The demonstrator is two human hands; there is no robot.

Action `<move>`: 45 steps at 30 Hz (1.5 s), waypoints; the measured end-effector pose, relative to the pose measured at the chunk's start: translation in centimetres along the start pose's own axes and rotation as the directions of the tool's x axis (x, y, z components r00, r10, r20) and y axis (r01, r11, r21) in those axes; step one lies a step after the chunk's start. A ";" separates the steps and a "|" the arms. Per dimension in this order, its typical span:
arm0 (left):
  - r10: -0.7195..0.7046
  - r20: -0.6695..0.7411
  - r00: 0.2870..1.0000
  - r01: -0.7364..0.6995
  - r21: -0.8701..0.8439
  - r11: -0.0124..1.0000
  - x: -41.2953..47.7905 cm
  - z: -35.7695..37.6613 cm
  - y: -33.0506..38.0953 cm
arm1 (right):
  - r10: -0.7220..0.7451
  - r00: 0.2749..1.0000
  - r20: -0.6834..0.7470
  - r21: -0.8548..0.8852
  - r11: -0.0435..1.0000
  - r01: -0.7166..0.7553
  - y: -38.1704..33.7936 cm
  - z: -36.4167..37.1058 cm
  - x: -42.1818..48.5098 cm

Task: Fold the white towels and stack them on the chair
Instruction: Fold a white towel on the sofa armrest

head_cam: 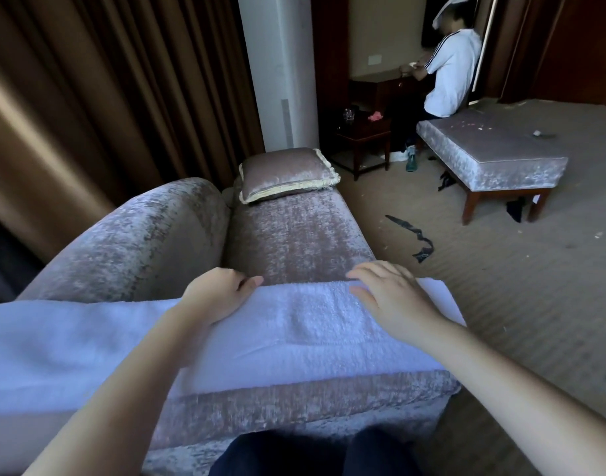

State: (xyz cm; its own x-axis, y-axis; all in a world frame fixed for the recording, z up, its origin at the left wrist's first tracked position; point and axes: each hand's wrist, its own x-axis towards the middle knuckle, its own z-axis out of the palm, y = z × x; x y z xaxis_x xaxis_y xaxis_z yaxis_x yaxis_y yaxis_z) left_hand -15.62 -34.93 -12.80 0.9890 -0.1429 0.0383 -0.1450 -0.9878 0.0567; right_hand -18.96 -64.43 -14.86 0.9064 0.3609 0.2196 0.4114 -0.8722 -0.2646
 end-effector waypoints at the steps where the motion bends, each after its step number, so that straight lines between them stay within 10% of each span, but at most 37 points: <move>1: -0.027 0.004 1.000 0.027 0.002 1.000 -0.3 0.0 -1.1 | -0.040 0.999 0.028 0.004 0.999 0.040 -1.2 0.4 -0.1; 23: -0.027 -0.099 0.995 0.032 0.045 0.998 -7.1 -2.1 -18.1 | -0.178 0.976 0.124 0.030 0.984 0.176 -16.6 5.9 8.6; 45: -0.315 -0.282 0.906 0.382 0.226 0.896 -8.4 -4.8 -29.1 | -0.096 0.972 0.216 0.229 0.972 0.045 -16.5 7.2 9.5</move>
State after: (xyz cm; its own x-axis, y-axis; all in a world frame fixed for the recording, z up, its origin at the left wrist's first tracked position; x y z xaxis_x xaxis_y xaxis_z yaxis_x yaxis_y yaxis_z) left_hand -19.84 -4.64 -9.96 0.9334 0.1987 0.2987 0.2543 -0.9537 -0.1603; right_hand -16.47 -44.24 -15.13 0.8620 0.5055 0.0362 0.4630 -0.7563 -0.4622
